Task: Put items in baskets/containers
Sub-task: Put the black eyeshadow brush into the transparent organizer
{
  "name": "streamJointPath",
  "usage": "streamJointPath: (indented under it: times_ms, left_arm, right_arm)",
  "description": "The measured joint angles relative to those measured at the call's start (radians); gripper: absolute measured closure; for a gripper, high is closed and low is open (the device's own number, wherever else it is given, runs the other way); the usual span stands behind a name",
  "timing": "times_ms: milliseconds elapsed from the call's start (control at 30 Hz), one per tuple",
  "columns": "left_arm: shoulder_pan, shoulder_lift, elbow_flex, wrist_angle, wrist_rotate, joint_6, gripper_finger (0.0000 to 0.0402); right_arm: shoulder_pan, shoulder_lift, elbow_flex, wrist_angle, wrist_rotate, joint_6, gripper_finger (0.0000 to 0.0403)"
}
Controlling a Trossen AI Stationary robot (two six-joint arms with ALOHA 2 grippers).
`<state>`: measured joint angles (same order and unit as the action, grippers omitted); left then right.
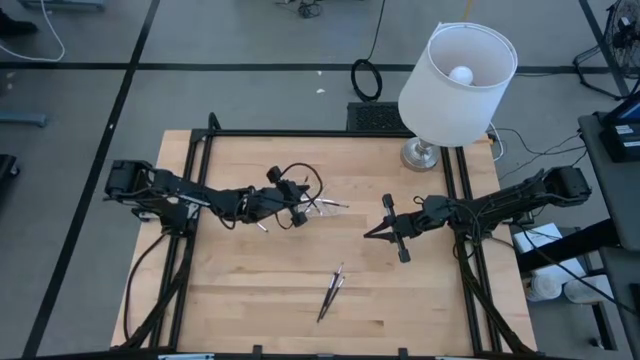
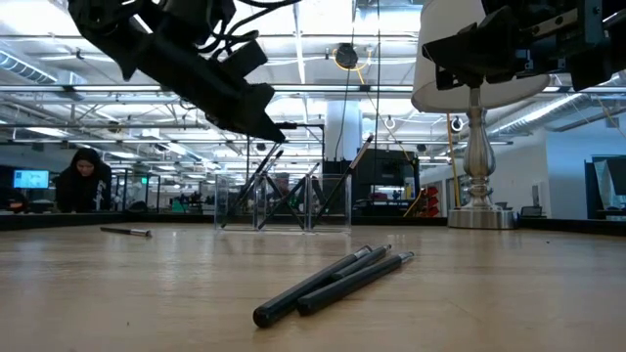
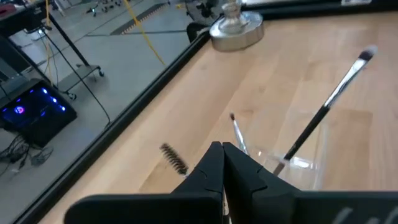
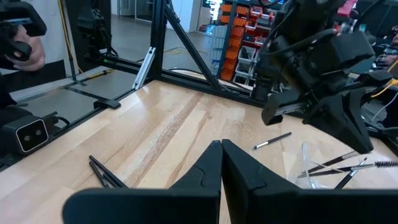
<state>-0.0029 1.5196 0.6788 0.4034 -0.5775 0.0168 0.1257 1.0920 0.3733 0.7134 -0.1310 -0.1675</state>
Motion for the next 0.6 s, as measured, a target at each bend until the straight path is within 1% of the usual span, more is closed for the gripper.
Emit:
streamJointPath:
  times_ms: [233,600]
  left_arm:
    - [0.0,0.0,0.0,-0.02,0.0,-0.004,0.0394]
    - [0.0,0.0,0.0,-0.033,0.001,-0.031,0.0335]
  right_arm:
    - [0.0,0.0,0.0,0.0,0.0,-0.001,0.0403]
    - [0.0,0.0,0.0,0.0,0.0,-0.001,0.0403]
